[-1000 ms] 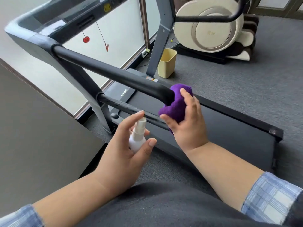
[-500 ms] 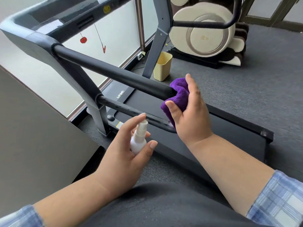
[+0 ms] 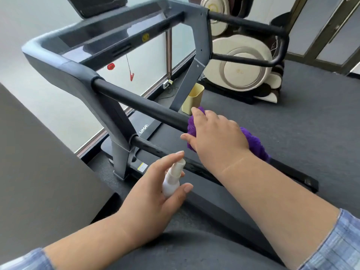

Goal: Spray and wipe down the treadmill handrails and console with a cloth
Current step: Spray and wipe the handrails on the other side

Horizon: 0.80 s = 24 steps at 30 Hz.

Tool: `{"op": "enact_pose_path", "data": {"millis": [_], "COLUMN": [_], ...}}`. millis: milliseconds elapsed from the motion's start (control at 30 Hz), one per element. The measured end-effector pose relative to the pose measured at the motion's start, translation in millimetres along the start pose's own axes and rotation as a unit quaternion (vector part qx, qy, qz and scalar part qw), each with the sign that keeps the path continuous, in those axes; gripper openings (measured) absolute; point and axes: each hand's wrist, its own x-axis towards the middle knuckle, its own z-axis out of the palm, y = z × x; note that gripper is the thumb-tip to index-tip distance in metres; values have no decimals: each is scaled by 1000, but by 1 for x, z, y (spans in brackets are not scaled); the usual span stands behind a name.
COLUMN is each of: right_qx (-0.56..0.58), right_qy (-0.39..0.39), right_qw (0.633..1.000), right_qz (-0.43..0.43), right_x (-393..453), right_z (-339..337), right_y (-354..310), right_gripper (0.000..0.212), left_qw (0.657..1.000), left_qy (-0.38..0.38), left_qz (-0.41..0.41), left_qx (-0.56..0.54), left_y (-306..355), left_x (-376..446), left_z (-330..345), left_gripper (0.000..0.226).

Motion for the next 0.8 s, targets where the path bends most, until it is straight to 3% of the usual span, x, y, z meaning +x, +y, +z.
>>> {"op": "enact_pose_path", "data": {"millis": [200, 300, 400, 500, 667, 800], "right_qx": [12, 111, 250, 285, 148, 128], "right_qy": [-24, -38, 21, 56, -92, -94], "right_qw": [1000, 993, 965, 954, 984, 986], "right_qz": [6, 32, 72, 75, 21, 45], "right_x": [48, 67, 82, 99, 122, 108], "right_z": [-3, -8, -15, -19, -10, -14], "right_y": [-48, -61, -65, -79, -109, -89], "right_gripper": [68, 61, 57, 57, 67, 78], "left_qw": [1000, 1000, 999, 998, 992, 991], "left_qy": [-1, -11, -35, -52, -99, -95], "left_qz": [4, 16, 22, 39, 73, 83], "left_qx": [-4, -1, 0, -7, -29, -36], "left_y": [-32, -50, -64, -77, -87, -100], "left_x": [14, 23, 35, 46, 55, 58], "left_z": [-53, -78, -95, -105, -114, -129], "left_gripper": [57, 56, 57, 56, 58, 58]}}
